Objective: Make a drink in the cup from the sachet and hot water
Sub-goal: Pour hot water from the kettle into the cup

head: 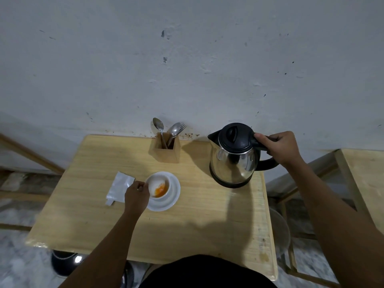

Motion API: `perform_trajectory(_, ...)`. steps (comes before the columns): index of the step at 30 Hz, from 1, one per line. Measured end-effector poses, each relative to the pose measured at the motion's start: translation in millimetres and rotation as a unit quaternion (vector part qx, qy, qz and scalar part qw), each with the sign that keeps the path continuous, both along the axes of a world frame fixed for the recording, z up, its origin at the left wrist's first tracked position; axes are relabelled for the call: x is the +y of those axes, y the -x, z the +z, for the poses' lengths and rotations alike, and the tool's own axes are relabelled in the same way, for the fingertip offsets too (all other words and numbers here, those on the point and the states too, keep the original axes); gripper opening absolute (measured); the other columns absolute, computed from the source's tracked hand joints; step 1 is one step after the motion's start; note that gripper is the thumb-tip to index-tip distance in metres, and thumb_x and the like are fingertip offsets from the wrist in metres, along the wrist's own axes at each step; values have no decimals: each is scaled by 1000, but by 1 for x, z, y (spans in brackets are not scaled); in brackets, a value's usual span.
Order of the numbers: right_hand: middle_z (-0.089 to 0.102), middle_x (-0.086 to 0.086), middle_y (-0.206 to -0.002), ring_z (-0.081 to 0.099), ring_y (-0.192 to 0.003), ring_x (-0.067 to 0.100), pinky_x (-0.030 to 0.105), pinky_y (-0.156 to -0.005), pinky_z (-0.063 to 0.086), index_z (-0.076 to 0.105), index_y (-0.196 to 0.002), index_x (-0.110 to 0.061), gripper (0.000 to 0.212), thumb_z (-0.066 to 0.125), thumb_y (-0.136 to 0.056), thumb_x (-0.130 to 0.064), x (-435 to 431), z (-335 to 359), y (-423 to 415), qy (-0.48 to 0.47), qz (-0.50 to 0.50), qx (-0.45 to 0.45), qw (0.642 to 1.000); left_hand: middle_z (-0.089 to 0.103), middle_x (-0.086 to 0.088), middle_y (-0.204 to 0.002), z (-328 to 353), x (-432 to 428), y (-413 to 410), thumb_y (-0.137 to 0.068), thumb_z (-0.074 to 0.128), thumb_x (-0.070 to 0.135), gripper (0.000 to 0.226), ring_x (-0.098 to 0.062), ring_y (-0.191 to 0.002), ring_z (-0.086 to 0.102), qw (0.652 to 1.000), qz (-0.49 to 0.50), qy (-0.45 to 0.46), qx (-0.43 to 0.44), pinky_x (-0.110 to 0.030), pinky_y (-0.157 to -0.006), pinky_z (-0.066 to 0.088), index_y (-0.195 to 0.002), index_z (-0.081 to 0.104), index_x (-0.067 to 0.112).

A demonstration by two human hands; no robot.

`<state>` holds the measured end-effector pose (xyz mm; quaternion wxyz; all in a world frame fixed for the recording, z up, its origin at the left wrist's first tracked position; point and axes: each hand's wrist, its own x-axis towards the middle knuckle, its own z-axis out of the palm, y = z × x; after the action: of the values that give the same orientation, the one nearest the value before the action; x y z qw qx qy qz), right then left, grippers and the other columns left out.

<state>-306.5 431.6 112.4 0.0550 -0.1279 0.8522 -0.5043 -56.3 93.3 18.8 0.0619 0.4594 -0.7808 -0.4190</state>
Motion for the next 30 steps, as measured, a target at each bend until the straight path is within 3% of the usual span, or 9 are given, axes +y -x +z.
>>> perform_trajectory(6, 31, 7, -43, 34, -43, 17, 30, -48, 30, 41, -46, 8, 75, 76, -72, -54, -12, 9, -11, -12, 3, 33, 999, 62, -7, -68, 0, -2, -2, -92, 53, 22, 24, -26, -72, 59, 1000, 3, -6, 8, -33, -70, 42, -75, 60, 7)
perform_trajectory(11, 30, 6, -43, 34, -43, 17, 32, -48, 32, 40, -46, 7, 76, 76, -72, -55, -25, 23, -26, -3, 14, 30, 999, 57, -5, -71, 0, -5, -5, -92, 54, 18, 22, -21, -73, 53, 1000, -14, -3, 23, -31, -73, 39, -74, 57, 7)
perform_trajectory(16, 32, 13, -42, 33, -42, 18, 29, -47, 29, 45, -47, 10, 88, 71, -61, -73, -44, 43, -41, -32, 41, 32, 998, 65, -7, -85, 2, -5, -4, -92, 55, 18, 19, -21, -83, 57, 999, -8, -21, 40, -30, -77, 39, -89, 65, 2)
perform_trajectory(20, 49, 30, -48, 41, -41, 20, 28, -47, 33, 63, -55, 9, 92, 66, -54, -83, -63, 54, -55, -76, 63, 27, 995, 65, -5, -88, 3, -8, -5, -92, 56, 18, 19, -19, -85, 57, 998, -18, -25, 48, -29, -78, 39, -93, 67, 3)
perform_trajectory(24, 41, 19, -42, 37, -39, 16, 30, -49, 33, 63, -47, -2, 76, 69, -56, -78, -81, 61, -72, -116, 67, 24, 991, 65, -7, -86, 2, -14, -10, -92, 55, 19, 18, -21, -84, 58, 996, -36, -59, 51, -29, -77, 39, -92, 68, 6)
perform_trajectory(30, 25, 3, -39, 28, -39, 16, 32, -49, 28, 45, -45, 4, 89, 66, -54, -82, -102, 72, -87, -188, 75, 31, 979, 69, -14, -88, 1, -26, -14, -92, 51, 18, 15, -30, -85, 65, 991, -73, -107, 44, -35, -76, 50, -87, 65, 15)
